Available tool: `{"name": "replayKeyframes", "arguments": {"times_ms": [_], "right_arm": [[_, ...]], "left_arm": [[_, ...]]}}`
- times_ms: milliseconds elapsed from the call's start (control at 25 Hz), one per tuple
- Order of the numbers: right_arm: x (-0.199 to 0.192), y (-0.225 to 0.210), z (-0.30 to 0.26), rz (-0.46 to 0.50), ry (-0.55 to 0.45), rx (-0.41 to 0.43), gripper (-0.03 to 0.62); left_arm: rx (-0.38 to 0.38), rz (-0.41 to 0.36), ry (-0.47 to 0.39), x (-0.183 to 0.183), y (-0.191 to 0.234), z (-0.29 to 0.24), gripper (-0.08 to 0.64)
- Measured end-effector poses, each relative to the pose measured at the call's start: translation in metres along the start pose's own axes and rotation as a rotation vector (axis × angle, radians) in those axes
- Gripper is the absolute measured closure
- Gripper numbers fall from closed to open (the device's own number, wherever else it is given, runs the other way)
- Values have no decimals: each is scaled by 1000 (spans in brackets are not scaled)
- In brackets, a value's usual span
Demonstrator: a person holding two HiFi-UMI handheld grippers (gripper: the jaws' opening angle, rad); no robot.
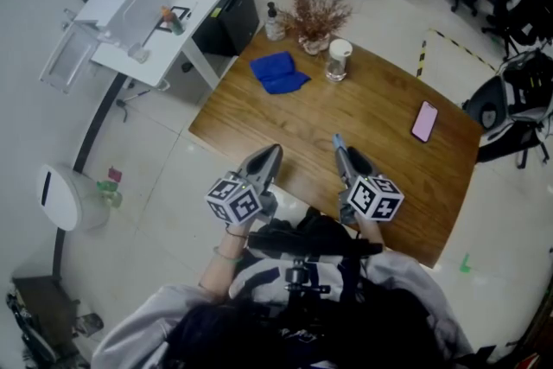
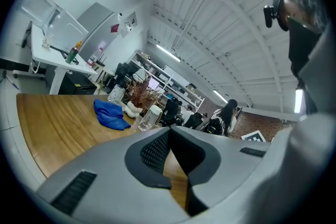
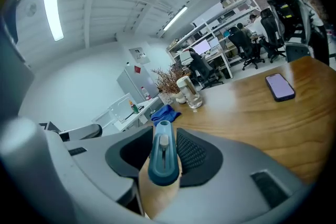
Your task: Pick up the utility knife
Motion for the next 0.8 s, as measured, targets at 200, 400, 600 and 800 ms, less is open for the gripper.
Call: {"name": "replayKeyframes", "arguments": {"times_ms": [200, 400, 600, 800], "right_arm": [[-22, -21, -22, 33, 93, -55, 443], [-44, -35, -50, 114, 206, -133, 443], [-70, -46, -68, 209, 337, -195, 443], [-71, -43, -68, 201, 353, -206, 442]], "left_arm": [[4, 5, 4, -3, -1, 1, 555], [28, -3, 6, -2, 2, 9, 555], [69, -14, 10, -4, 5, 17, 555], [82, -3, 2, -2, 9, 23, 555]]}}
Point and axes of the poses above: the fingertips, and each gripper's own axes: z backward along the fingers, y to its left, x out of its top, the point moved 10 cm from there along z, backward along the fingers, and after that the axes turned 6 degrees about y, right-handed, at the moved point
